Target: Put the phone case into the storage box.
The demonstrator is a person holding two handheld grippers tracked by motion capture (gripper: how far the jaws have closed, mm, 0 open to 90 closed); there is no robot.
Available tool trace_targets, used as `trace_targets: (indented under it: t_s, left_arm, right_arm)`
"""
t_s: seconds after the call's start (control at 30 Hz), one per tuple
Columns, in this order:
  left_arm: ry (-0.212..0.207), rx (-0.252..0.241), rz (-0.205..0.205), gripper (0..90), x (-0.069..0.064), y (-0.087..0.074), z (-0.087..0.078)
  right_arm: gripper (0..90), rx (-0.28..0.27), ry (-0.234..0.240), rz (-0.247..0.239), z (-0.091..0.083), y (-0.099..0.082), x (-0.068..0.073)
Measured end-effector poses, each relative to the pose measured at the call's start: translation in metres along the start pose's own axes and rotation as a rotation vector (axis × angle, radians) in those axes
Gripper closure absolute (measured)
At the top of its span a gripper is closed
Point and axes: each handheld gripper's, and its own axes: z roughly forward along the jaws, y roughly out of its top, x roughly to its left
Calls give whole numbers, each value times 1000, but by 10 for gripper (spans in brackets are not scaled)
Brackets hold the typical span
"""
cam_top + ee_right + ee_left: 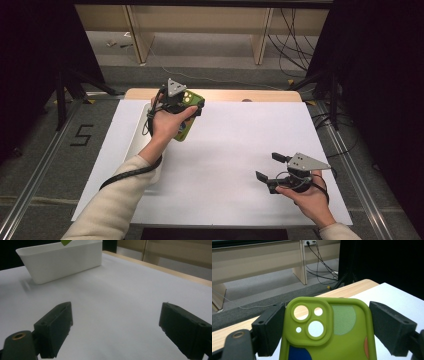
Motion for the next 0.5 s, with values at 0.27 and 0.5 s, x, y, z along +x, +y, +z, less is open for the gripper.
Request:
trace_targets:
  t_s: [0.27,0.5]
  left_arm:
    - [12,-3,-5,164,6,1,-2]
    - [16,-6,-16,164,11,1,-5]
  right_arm:
    - [128,-1,1,4,-1,0,-1]
    - [128,-1,-1,5,0,0,-1]
